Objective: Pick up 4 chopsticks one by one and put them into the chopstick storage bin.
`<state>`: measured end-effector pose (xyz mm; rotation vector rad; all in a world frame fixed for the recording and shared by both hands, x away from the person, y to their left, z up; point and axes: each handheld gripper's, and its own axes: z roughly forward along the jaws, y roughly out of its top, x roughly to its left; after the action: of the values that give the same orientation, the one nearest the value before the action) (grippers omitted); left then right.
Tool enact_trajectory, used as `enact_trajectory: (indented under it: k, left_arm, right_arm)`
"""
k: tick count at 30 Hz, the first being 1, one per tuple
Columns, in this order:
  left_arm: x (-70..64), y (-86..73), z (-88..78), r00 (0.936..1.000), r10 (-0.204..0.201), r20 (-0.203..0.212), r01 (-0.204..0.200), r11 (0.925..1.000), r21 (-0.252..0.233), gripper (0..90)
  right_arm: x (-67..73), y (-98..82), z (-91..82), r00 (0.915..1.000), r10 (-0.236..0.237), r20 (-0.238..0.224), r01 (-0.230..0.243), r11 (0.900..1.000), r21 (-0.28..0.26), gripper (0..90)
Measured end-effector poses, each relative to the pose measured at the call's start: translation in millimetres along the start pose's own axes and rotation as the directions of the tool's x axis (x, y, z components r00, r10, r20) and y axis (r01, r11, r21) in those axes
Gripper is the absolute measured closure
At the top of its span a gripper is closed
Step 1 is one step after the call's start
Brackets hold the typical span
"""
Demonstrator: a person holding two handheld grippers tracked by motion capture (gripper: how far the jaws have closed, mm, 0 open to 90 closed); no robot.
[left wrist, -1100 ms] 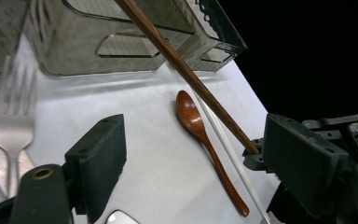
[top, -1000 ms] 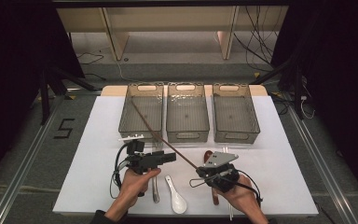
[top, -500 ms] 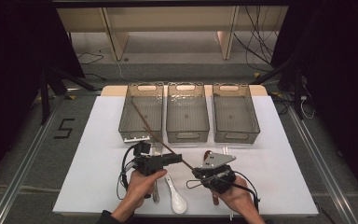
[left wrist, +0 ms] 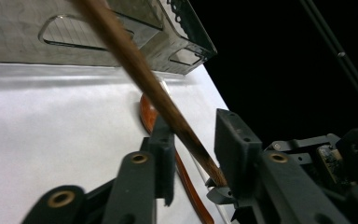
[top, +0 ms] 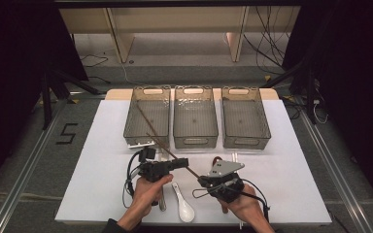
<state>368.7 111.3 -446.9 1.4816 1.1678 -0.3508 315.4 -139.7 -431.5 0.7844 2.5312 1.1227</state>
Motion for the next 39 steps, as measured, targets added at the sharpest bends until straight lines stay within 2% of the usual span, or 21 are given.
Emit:
enact_trajectory:
  k: [5,6,7,9,12,15,24,30,39]
  left_arm:
    - [2.4,0.6,-1.4,0.9989,-0.029,0.038,0.029,0.9995,-0.008,77.7]
    - [1.8,0.8,-2.3,0.9996,-0.018,0.024,0.018,0.9997,-0.014,82.8]
    - [1.9,1.5,-3.4,0.9997,-0.009,0.022,0.009,0.9998,-0.015,82.9]
    - [2.6,3.4,-5.6,0.9990,-0.020,0.040,0.020,0.9997,-0.017,83.1]
    - [-0.1,6.9,-9.3,0.9997,0.018,0.018,-0.018,0.9997,-0.017,83.5]
    - [-0.5,9.8,-12.3,0.9993,0.037,0.007,-0.037,0.9991,-0.020,83.8]
    - [4.8,19.3,-21.6,0.9987,0.048,-0.016,-0.048,0.9985,-0.027,83.8]
    - [10.1,27.4,-28.8,0.9982,0.047,-0.037,-0.048,0.9981,-0.038,83.7]
    - [17.0,52.6,-43.6,0.9970,0.047,-0.061,-0.050,0.9975,-0.051,83.7]
  right_arm:
    - [-0.1,-0.7,0.7,1.0000,0.005,-0.003,-0.005,1.000,-0.005,83.2]
    - [-0.4,-0.9,1.1,1.0000,0.007,-0.003,-0.007,1.000,-0.002,81.4]
    - [-0.9,-1.2,1.2,0.9999,0.010,-0.007,-0.010,1.000,0.001,78.4]
    - [-2.8,-2.0,0.5,0.9998,0.015,-0.012,-0.015,1.000,0.004,74.4]
    - [-6.6,-2.9,-2.9,0.9993,0.035,-0.010,-0.035,0.999,-0.005,71.5]
    - [-10.9,-3.8,-8.1,0.9992,0.038,-0.012,-0.038,0.999,-0.018,68.8]
    - [-22.6,-8.5,-18.5,0.9960,0.088,0.016,-0.087,0.996,-0.021,55.1]
    - [-27.7,-10.6,-19.4,0.9922,0.121,0.032,-0.122,0.992,0.021,42.0]
    - [-35.7,-19.3,-20.7,0.9831,0.177,0.048,-0.179,0.982,0.055,35.9]
